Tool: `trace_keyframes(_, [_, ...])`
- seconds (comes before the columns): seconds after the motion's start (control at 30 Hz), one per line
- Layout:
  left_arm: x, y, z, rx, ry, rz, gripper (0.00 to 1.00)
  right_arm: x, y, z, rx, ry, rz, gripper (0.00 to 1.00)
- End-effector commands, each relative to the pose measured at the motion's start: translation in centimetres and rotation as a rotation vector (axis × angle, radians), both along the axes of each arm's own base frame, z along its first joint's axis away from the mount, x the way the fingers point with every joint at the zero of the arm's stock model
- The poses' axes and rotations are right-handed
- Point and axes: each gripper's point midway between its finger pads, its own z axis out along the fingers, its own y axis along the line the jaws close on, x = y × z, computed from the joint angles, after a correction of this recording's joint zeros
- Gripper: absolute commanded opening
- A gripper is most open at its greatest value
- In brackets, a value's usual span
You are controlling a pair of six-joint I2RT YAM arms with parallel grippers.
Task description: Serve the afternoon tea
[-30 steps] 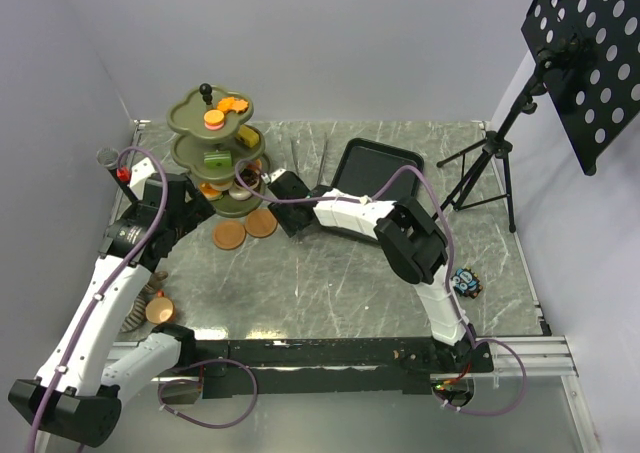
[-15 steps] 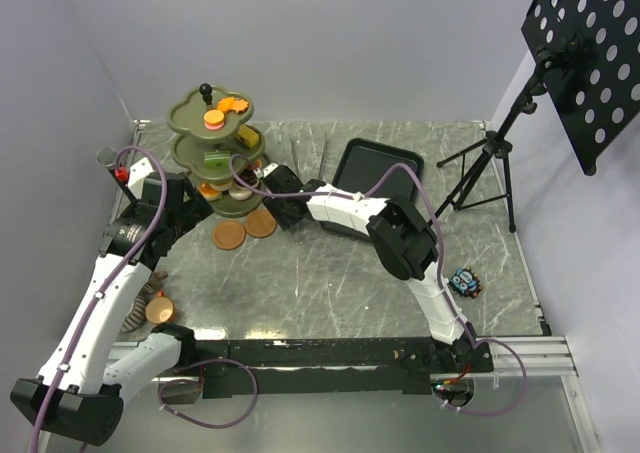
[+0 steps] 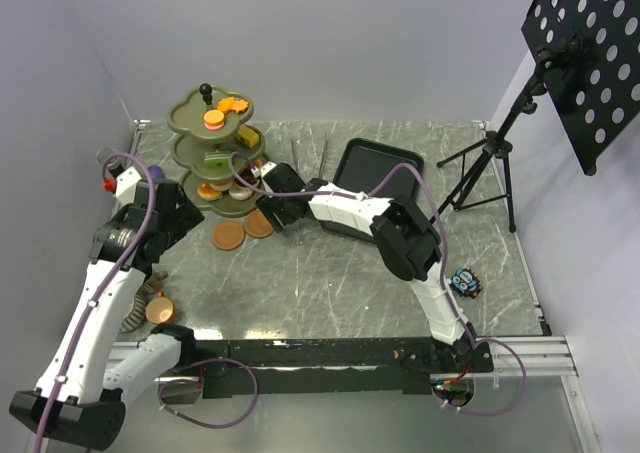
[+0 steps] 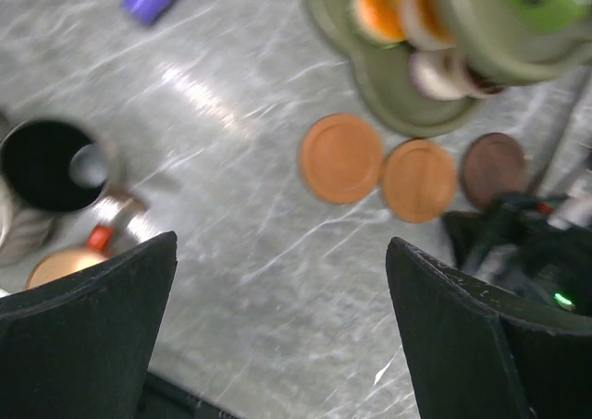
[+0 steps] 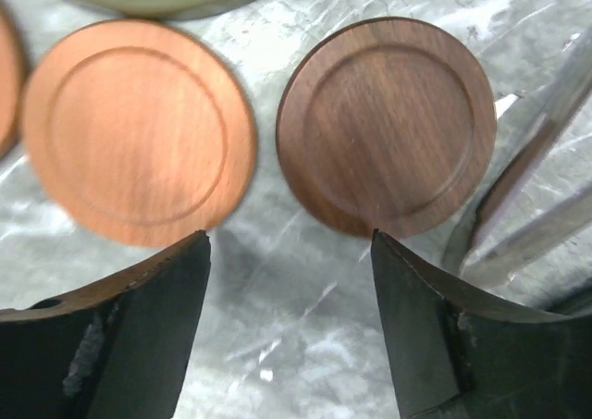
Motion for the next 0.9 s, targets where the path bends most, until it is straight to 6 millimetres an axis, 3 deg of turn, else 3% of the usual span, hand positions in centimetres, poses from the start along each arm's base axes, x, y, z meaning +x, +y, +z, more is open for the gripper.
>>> trace_keyframes(0.0, [-3.4, 2.1, -1.5, -0.008, 0.109, 0.147, 1.00, 0.2, 1.2, 9.3, 0.175, -0.142, 0.067, 0.79])
trace_keyframes(0.1, [-4.2, 3.2, -3.9, -0.001, 0.184, 0.210, 1.00, -0.6, 0.2, 11.6, 0.199, -0.174, 0.076, 0.79])
trace_keyframes(0.37, [-3.1, 6.3, -7.6, -0.047, 0.225, 0.331, 0.91, -2.5, -3.1, 17.2, 0.237, -0.265, 0.070, 0.79])
trace_keyframes(0.7, [-1.8, 8.4, -11.5, -0.118, 0.341, 0.361, 0.85, -3.1, -6.0, 20.3, 0.257, -0.322, 0.050, 0.80])
trace_keyframes(0.87, [-1.7, 9.2, -13.0, -0.139, 0.386, 0.384, 0.72, -2.7, -7.1, 20.7, 0.262, -0.335, 0.032, 0.80])
